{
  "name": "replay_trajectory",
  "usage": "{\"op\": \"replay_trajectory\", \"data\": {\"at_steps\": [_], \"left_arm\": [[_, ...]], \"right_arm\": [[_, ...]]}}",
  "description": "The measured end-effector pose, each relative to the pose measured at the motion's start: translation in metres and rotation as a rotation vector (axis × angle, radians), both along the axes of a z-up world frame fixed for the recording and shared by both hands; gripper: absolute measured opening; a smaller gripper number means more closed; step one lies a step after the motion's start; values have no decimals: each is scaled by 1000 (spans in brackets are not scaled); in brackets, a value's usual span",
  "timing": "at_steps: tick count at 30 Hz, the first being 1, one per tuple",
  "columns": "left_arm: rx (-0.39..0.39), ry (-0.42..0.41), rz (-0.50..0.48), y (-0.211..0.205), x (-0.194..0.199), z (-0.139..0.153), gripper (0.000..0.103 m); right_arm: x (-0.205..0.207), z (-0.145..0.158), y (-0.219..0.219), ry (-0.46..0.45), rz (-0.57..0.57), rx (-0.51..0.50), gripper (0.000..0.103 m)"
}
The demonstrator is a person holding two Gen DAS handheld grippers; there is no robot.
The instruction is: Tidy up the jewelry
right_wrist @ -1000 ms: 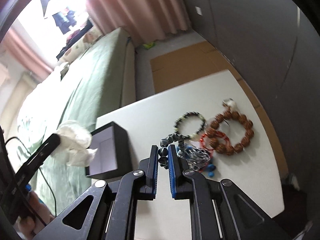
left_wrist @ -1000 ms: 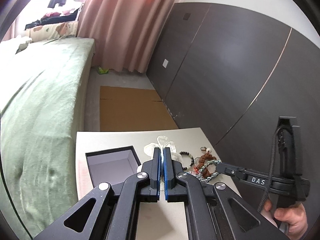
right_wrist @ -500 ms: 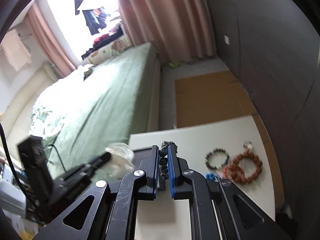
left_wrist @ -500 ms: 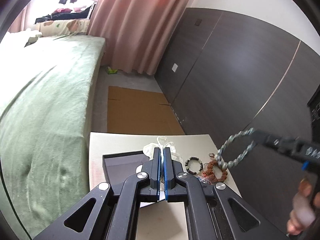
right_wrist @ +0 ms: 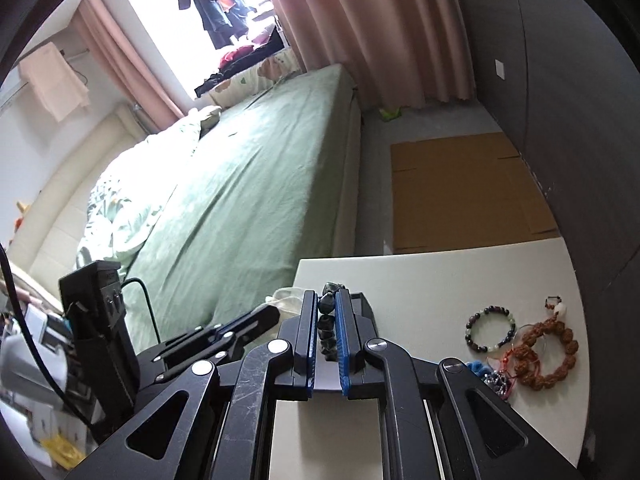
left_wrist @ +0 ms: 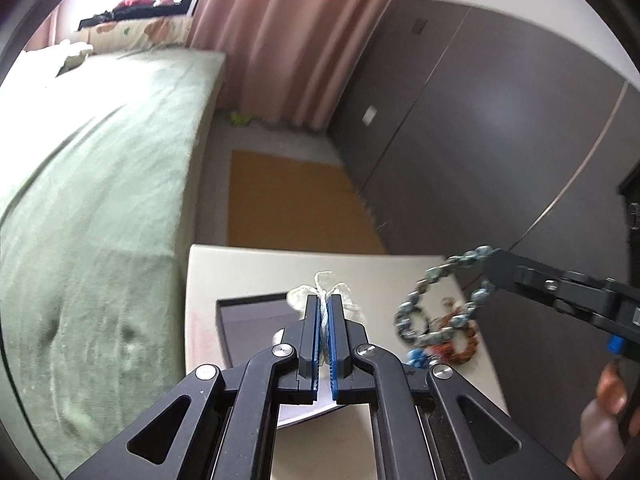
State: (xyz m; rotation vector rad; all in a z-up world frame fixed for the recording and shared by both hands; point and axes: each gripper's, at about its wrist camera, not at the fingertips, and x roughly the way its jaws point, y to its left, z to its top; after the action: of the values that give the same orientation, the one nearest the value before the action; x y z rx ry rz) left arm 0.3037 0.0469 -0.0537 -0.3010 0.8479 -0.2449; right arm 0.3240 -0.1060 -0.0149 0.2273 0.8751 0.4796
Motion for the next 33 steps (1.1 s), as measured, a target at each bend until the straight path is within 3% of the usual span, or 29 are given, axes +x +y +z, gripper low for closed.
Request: {"op": "replay_trajectory", "data": {"at_steps": [1, 3, 4, 5, 6, 15, 16, 17, 19, 20, 26, 33], "left_arm": [[10, 11, 9, 1, 2, -2, 7], [-3, 23, 38, 6, 5, -4, 25], [-11, 26, 57, 10, 5, -4, 52], [-21, 19, 83, 15, 4, -3, 71], [-32, -1, 115, 22, 1, 0, 76], [-85, -70, 290, 68, -29, 35, 78], [-85, -71, 302, 71, -32, 36, 78], [-86, -70, 307, 72, -33, 37, 78], [-83, -62, 307, 71, -35, 39, 78], [-81, -59, 304, 70, -37, 40, 78], [-70, -84, 272, 47, -43, 57, 78], [-31, -86, 160, -13, -49, 66, 78]], "right_arm": [[1, -3, 0, 7, 2, 4, 10], [2, -7, 1, 16, 6, 7, 10], [2, -9, 2, 21, 7, 10, 10], [3, -10, 2, 25, 8, 14, 10], [3, -11, 4, 27, 12, 19, 10], [-2, -10, 33, -1, 95, 96, 11], [-3, -10, 35, -6, 115, 114, 15], [-3, -10, 36, 4, 126, 122, 33], [-7, -10, 30, 6, 108, 121, 57], [-11, -8, 23, -12, 88, 114, 59], [-20, -6, -31, 9, -42, 82, 59], [-36, -17, -109, 39, -199, 91, 60]]}}
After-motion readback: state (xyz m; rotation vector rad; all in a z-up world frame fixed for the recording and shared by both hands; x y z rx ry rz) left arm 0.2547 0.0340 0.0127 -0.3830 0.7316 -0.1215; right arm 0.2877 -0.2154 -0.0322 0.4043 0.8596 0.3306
